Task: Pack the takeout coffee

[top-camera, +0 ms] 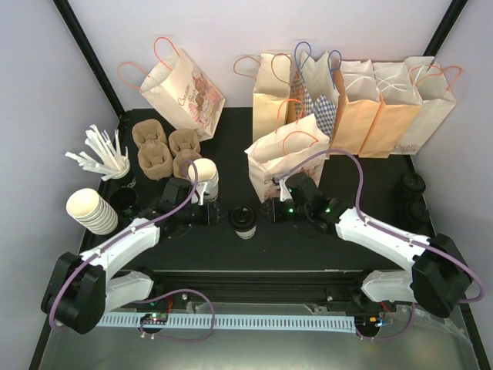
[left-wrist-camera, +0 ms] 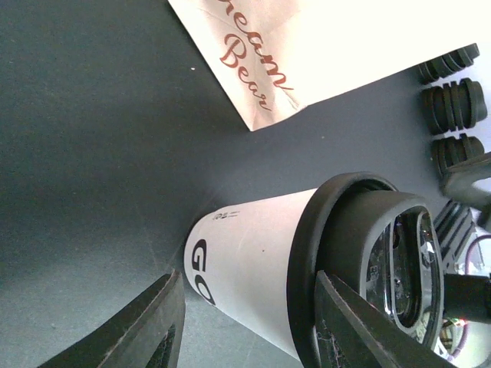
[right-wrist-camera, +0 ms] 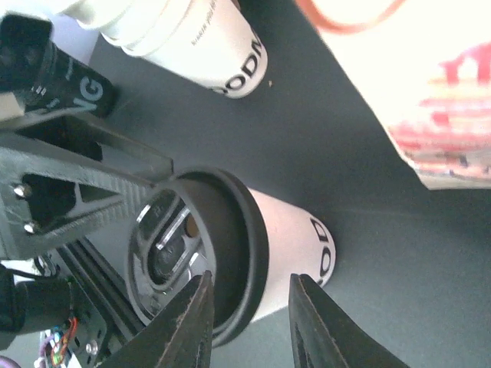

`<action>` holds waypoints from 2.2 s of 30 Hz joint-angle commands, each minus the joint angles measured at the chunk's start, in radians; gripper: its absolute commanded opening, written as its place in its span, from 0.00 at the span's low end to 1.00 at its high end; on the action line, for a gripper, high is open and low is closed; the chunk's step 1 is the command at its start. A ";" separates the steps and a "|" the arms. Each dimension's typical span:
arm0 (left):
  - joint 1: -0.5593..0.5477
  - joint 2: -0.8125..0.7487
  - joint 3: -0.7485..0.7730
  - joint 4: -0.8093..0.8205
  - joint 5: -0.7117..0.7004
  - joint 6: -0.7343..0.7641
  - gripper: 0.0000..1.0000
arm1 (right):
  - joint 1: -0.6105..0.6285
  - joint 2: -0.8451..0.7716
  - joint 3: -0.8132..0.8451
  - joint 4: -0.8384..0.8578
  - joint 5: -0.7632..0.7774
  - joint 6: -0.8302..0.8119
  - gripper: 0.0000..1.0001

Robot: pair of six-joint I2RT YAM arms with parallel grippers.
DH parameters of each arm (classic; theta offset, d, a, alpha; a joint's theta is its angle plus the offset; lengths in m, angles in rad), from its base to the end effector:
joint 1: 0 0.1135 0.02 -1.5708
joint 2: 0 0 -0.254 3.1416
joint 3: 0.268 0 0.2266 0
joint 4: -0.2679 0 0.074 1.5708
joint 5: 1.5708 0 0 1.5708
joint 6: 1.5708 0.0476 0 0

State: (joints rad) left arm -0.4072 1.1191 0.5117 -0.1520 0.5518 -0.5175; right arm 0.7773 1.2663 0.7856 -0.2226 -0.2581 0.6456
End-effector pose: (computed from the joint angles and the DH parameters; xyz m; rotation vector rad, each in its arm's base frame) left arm 0.1792 -0.1045 0.1877 0.1615 2.4471 -1.0834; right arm 0.1746 0.1888 0.2304 -0.3098 2.4483 0.9872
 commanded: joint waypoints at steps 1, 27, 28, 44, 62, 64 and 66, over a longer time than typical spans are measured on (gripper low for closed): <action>-0.002 0.020 -0.004 0.004 0.058 -0.005 0.49 | -0.004 -0.008 -0.073 0.064 -0.063 0.036 0.31; -0.004 0.050 0.042 0.022 0.120 -0.016 0.53 | -0.005 0.030 -0.134 0.128 -0.101 0.067 0.20; -0.004 0.049 0.043 0.023 0.120 -0.016 0.53 | -0.004 0.030 -0.138 0.131 -0.101 0.069 0.20; -0.002 -0.012 0.064 -0.078 0.075 0.032 0.60 | -0.004 -0.044 -0.099 0.045 -0.084 0.040 0.28; -0.004 0.005 0.013 -0.034 0.176 0.017 0.30 | 0.003 -0.020 -0.122 0.102 -0.171 0.059 0.19; -0.003 0.012 0.014 -0.035 0.182 0.020 0.30 | 0.003 -0.012 -0.122 0.104 -0.173 0.059 0.18; -0.004 0.019 0.013 -0.037 0.188 0.023 0.30 | 0.003 -0.008 -0.123 0.105 -0.176 0.060 0.18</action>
State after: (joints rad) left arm -0.4072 1.1191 0.5205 -0.2035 0.7044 -0.5014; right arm 0.7746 1.2465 0.6628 -0.1448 -0.4118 0.7010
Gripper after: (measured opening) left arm 0.298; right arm 0.180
